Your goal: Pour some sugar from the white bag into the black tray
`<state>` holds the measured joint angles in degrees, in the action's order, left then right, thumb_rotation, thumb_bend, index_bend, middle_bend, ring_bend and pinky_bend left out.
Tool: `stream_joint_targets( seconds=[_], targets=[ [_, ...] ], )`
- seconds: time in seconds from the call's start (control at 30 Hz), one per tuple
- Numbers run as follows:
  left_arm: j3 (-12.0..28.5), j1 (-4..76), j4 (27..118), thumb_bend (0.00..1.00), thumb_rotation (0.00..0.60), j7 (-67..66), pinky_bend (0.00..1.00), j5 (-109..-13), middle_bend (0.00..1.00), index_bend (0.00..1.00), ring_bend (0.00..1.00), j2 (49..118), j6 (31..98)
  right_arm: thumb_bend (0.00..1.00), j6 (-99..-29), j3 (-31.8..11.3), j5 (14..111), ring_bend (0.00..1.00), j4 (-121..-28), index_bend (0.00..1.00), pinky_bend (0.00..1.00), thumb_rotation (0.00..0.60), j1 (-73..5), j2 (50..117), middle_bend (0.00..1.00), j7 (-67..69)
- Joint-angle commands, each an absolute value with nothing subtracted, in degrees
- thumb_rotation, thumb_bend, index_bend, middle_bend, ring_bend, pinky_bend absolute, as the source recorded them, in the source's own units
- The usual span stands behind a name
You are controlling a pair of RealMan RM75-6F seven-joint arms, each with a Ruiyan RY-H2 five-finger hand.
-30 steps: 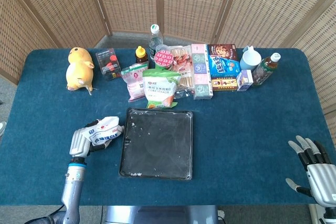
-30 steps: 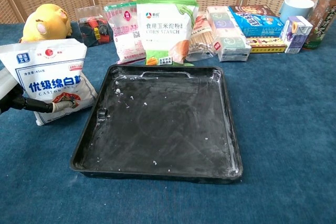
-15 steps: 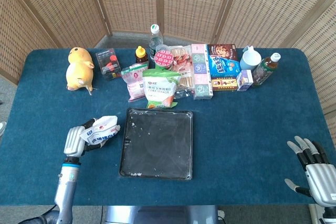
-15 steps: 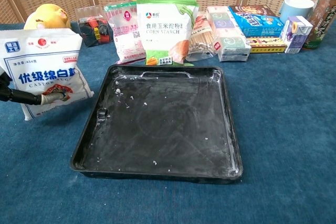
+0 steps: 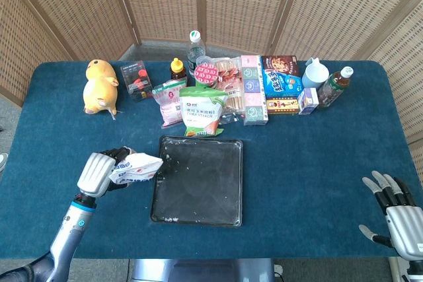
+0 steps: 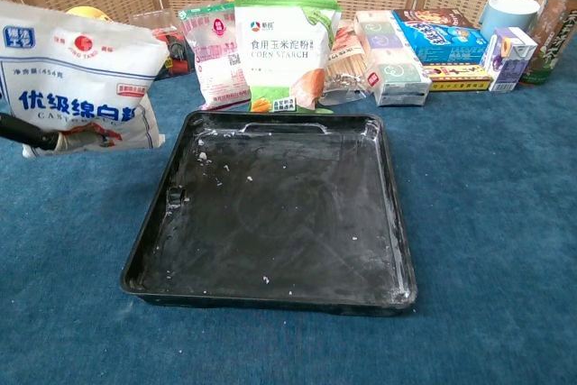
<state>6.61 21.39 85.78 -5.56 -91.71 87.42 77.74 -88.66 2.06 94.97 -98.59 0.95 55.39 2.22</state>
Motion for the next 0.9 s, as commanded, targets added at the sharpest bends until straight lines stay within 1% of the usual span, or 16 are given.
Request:
stream_joint_targets(
  seconds=[0.03,0.23,0.4,0.63,0.77,0.9],
  targets=[
    [8.5,26.1,92.0,0.36,0.600,-21.8,0.64,-95.5,0.59,0.62,0.57,82.8,74.3,0.00,-88.5,2.0,94.8,0.03,-98.6,0.13,0.00,0.600,0.9,55.3,0.02,2.5],
    [9.3,30.1,95.9,0.37,0.600,-34.6,0.67,-95.9,0.61,0.64,0.59,81.9,68.8,0.00,-88.7,1.9,94.7,0.03,-98.4,0.13,0.00,0.600,0.8,55.1,0.02,3.2],
    [10.0,32.6,96.3,0.37,0.600,-45.6,0.67,-95.2,0.61,0.64,0.59,82.7,65.2,0.00,-88.8,1.8,94.5,0.03,-98.2,0.13,0.00,0.600,0.9,54.8,0.02,4.3],
    [9.8,35.0,95.2,0.38,0.600,-57.2,0.67,-96.0,0.61,0.64,0.59,84.0,62.7,0.00,-89.4,1.7,94.6,0.03,-98.2,0.13,0.00,0.600,1.0,54.3,0.02,5.4],
    [9.5,36.8,94.2,0.38,0.600,-63.8,0.67,-97.9,0.61,0.64,0.59,85.0,61.4,0.00,-89.6,1.7,94.6,0.03,-98.2,0.13,0.00,0.600,1.1,54.2,0.02,5.7],
    [8.3,39.5,92.9,0.38,0.600,-72.7,0.67,-102.5,0.61,0.64,0.59,84.2,58.2,0.00,-89.6,1.7,94.5,0.03,-98.1,0.13,0.00,0.600,1.1,54.2,0.02,5.8]
  ],
)
